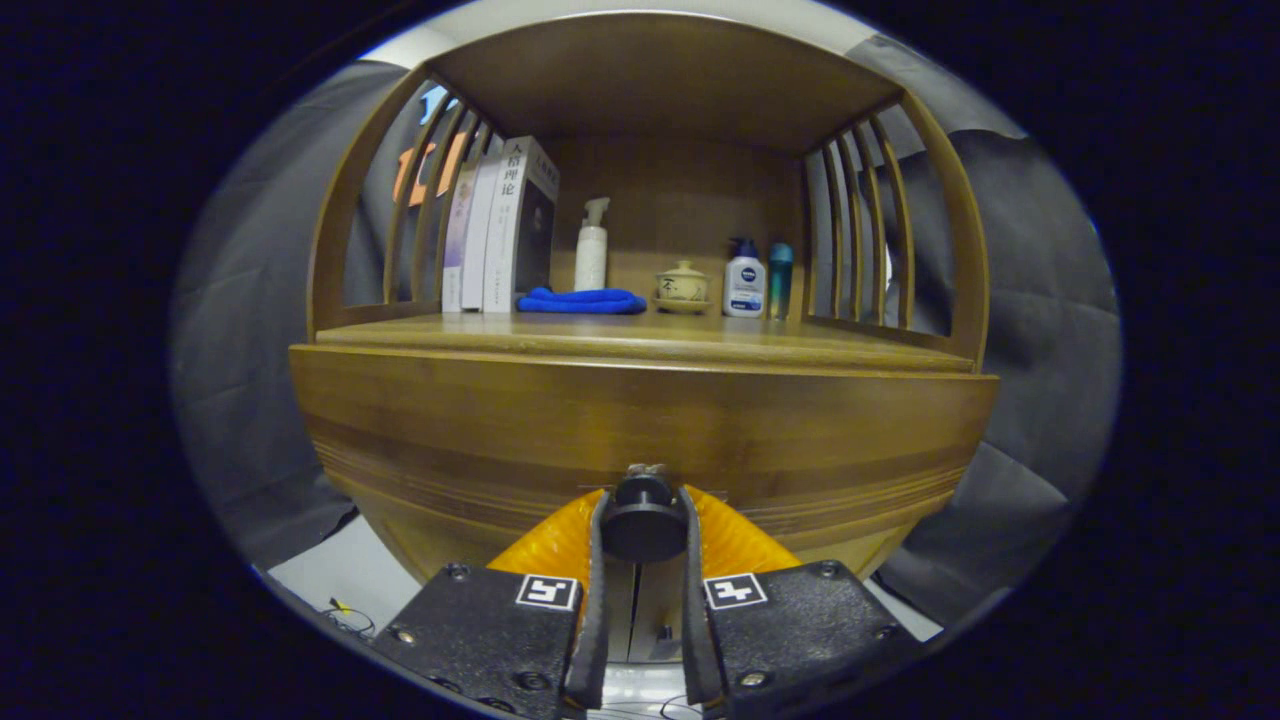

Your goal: Pull open the drawer, take out the items inside it, and place them on the countertop above the cabinet.

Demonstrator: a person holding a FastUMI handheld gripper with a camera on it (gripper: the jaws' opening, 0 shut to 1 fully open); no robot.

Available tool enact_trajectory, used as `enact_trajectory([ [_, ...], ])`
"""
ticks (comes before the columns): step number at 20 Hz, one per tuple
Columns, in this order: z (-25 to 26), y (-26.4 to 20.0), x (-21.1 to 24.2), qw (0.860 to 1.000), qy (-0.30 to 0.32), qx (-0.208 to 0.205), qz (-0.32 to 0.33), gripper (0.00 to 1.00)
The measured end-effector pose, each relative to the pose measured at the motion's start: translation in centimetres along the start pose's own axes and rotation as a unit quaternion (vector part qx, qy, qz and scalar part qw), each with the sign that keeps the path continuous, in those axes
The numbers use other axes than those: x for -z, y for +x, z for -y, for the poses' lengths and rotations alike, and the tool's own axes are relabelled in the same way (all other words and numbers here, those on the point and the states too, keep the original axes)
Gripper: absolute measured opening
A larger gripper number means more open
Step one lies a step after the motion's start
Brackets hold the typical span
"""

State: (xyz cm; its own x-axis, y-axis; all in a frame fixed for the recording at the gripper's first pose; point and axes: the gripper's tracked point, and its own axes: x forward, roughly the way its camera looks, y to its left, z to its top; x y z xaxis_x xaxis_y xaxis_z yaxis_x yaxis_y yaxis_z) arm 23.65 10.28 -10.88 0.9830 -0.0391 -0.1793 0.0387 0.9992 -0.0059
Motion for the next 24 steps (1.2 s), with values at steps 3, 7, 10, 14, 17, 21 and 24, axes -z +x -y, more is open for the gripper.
enact_trajectory([
  [3, 0.2, -2.3, 0.6, 1.0, -0.005, -0.001, -0.001, 0.33],
  [7, 0.3, -5.5, 1.5, 1.0, 0.001, -0.003, -0.004, 0.33],
  [10, 0.2, -7.5, 2.0, 1.0, 0.001, -0.003, -0.008, 0.33],
  [14, 0.4, -9.5, 2.7, 1.0, 0.003, -0.003, -0.011, 0.33],
  [17, 0.4, -11.1, 3.2, 1.0, 0.002, -0.006, -0.015, 0.33],
  [21, 0.3, -12.7, 4.3, 1.0, 0.006, -0.015, -0.026, 0.33],
  [24, 0.4, -14.4, 5.0, 0.999, 0.005, -0.017, -0.03, 0.33],
])
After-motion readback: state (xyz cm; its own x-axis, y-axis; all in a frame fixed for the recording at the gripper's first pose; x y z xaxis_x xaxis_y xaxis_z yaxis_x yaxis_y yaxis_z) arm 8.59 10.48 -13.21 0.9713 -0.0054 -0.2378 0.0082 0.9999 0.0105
